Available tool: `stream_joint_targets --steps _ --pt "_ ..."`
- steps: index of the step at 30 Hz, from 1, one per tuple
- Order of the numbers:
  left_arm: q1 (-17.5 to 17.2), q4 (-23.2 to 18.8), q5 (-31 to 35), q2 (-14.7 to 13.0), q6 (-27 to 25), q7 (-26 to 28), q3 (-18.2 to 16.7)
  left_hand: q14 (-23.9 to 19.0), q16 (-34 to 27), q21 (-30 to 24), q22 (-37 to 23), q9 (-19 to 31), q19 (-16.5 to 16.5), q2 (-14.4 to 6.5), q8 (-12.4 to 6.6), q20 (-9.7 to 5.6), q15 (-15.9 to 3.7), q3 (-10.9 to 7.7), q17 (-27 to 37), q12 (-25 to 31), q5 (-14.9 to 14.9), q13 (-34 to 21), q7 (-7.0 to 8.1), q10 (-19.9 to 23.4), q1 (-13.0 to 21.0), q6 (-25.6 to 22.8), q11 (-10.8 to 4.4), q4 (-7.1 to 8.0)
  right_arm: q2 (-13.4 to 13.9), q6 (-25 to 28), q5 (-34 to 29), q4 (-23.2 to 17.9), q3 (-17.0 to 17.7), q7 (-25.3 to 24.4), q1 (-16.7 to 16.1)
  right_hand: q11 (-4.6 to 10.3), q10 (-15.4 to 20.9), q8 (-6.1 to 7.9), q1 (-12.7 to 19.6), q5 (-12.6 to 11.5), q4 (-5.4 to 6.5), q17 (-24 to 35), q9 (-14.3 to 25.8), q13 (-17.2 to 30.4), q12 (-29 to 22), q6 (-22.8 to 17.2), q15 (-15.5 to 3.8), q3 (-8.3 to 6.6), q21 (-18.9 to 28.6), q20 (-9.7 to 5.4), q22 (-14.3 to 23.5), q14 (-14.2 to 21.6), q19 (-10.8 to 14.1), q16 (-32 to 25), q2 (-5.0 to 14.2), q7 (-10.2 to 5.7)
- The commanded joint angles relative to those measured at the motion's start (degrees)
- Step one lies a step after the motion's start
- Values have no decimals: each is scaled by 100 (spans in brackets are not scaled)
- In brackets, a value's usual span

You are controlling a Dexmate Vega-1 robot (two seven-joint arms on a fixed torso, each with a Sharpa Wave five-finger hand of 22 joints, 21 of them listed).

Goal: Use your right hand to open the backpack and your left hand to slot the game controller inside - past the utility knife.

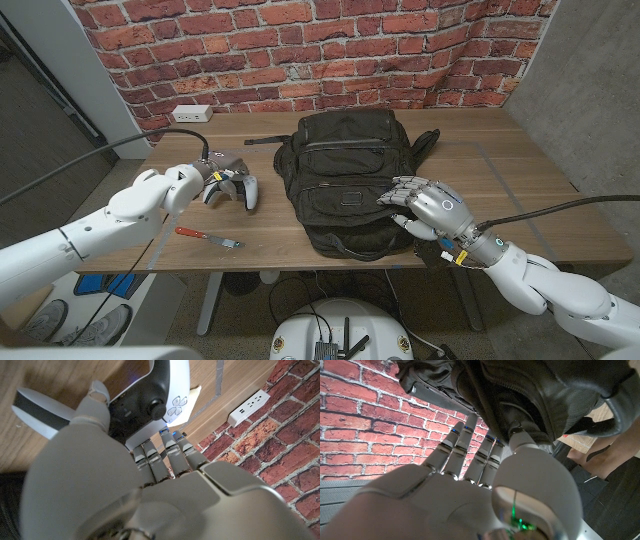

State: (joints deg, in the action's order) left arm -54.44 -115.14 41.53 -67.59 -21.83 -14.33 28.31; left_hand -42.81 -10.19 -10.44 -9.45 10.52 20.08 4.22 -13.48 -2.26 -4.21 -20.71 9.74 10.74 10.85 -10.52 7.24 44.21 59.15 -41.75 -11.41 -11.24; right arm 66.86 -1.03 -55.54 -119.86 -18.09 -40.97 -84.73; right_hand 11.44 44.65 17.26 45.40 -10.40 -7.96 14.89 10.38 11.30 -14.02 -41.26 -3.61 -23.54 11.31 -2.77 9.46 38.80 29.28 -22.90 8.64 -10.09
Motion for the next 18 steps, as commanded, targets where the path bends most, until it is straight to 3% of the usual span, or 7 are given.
stream_joint_targets --steps 1,18 --pt "-71 -80 -26 -30 -115 34 16 -74 -22 -30 -20 25 -14 -708 0 -928 -933 -239 23 28 18 -33 177 105 -156 -603 -60 178 183 -133 259 -76 141 153 -23 -8 145 46 -52 -6 76 13 13 29 -17 -159 -976 -48 30 -860 36 186 86 -28 136 -13" --pt "-253 -269 -114 -124 -225 165 -68 -76 -20 -31 -20 27 -12 -711 18 -928 -936 -263 22 31 18 -34 176 123 -173 -619 -60 171 162 -432 870 -177 532 467 -125 -15 644 56 -233 16 142 109 20 57 4 -710 -988 -298 183 -879 110 725 413 -60 233 8"
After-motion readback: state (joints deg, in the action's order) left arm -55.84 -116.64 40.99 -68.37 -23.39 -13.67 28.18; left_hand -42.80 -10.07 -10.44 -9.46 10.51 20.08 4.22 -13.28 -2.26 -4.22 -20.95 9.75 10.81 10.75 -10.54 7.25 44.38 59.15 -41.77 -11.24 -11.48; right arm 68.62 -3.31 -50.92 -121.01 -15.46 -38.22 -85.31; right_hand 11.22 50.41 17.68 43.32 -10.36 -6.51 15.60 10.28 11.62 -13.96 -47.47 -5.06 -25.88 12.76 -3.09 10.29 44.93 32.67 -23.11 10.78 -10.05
